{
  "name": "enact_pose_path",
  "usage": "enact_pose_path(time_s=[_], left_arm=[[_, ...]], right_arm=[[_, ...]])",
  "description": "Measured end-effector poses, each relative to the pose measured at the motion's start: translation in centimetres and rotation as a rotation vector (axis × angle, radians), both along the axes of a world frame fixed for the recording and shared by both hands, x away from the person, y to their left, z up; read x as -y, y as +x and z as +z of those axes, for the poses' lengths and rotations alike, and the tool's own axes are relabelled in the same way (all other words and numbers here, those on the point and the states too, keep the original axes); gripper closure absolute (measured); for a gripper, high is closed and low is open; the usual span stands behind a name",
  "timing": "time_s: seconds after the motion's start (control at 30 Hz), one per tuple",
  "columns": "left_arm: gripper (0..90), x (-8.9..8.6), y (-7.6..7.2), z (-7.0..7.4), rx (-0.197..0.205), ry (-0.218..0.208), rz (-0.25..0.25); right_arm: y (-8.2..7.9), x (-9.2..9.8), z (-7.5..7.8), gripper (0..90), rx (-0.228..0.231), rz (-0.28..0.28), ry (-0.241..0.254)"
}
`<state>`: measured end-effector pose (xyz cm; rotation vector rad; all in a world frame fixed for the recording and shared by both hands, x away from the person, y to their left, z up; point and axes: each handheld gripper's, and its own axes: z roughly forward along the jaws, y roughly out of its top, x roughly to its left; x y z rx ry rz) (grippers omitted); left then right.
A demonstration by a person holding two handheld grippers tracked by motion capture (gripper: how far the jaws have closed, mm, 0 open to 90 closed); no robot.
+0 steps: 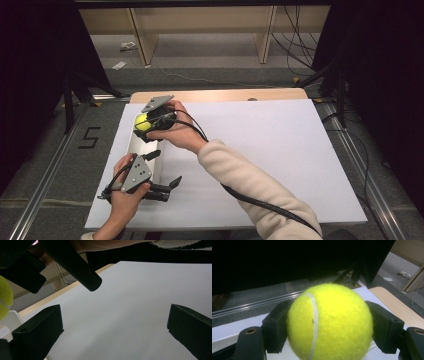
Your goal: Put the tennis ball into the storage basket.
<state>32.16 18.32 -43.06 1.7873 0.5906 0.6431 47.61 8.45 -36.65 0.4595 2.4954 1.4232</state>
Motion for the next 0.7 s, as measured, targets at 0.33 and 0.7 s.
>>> enact_pose_path(time_s=[0.33, 0.7], left_arm=[[0.0, 0.04, -0.01, -0.02, 0.000, 0.000, -0.002], [0.0, 0.04, -0.01, -0.01, 0.000, 0.004, -0.005]], right_arm=[[0.26, -0.33, -0.09, 26.3, -0.010, 0.004, -0.002], [0.53, -0.67, -0.43, 26.3, -0.025, 0.003, -0.008]])
